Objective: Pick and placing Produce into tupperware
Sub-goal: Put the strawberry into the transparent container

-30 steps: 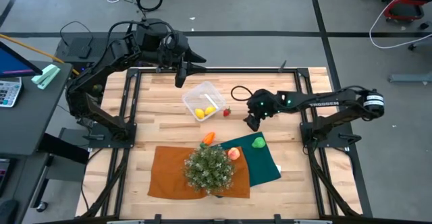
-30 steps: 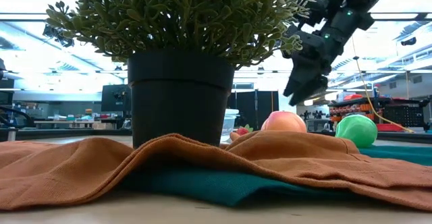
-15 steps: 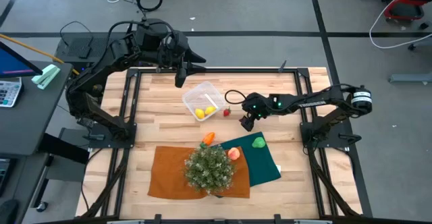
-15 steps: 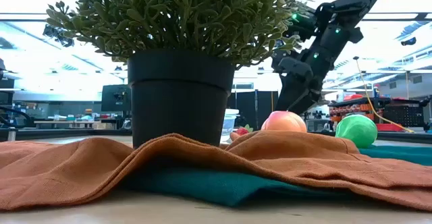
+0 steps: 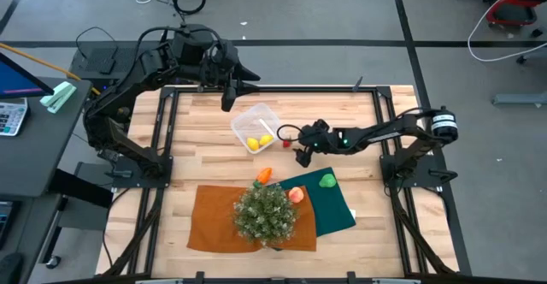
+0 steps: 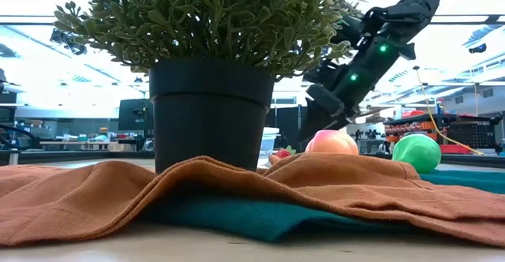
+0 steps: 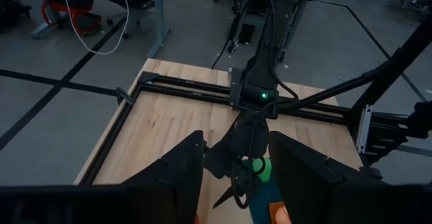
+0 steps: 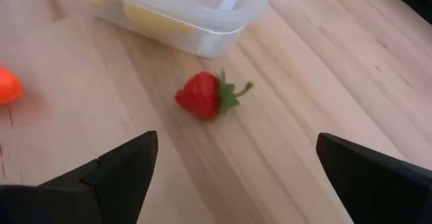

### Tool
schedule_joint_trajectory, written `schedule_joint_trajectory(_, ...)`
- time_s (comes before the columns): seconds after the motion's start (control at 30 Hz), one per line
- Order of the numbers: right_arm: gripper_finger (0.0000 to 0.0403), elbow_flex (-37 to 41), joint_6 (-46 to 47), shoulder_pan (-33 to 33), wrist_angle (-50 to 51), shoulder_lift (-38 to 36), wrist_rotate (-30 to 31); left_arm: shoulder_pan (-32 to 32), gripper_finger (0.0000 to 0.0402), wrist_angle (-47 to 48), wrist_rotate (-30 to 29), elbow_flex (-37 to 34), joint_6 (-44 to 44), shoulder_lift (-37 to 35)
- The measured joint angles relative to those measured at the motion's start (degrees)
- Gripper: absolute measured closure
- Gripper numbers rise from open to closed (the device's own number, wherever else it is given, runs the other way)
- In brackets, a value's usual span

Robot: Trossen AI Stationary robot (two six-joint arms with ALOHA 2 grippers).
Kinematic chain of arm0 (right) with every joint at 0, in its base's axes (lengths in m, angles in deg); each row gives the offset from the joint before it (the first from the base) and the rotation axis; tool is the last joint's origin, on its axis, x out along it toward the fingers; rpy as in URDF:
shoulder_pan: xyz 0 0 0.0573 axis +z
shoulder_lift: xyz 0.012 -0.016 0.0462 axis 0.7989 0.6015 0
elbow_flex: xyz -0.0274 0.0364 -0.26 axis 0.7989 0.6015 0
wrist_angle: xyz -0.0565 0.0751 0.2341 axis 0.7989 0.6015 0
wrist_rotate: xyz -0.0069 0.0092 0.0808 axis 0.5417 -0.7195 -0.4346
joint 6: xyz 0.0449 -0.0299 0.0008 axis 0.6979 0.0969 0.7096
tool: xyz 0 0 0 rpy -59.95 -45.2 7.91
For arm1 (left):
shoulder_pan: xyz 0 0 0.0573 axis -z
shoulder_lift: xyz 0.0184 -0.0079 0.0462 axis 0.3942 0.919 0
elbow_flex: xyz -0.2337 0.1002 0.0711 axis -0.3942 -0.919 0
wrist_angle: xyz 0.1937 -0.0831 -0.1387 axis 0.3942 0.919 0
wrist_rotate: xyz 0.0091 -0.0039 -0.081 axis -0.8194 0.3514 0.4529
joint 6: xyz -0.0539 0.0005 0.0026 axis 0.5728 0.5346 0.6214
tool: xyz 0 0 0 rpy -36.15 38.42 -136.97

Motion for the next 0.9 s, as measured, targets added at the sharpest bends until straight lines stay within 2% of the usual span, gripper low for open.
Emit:
schedule_joint_trajectory(0.23,0.0029,0.0,1.6,0.0,-3.8,3.0,-2.0,0.0,0.0228,0.1,0.0,0.0,0.1,0.0)
schedule_joint_trajectory(0.9,0.0029,-1.9,1.6,-0.1,-12.5,10.5,-0.1,0.0,0.0224,0.5,0.4,0.0,0.3,0.0)
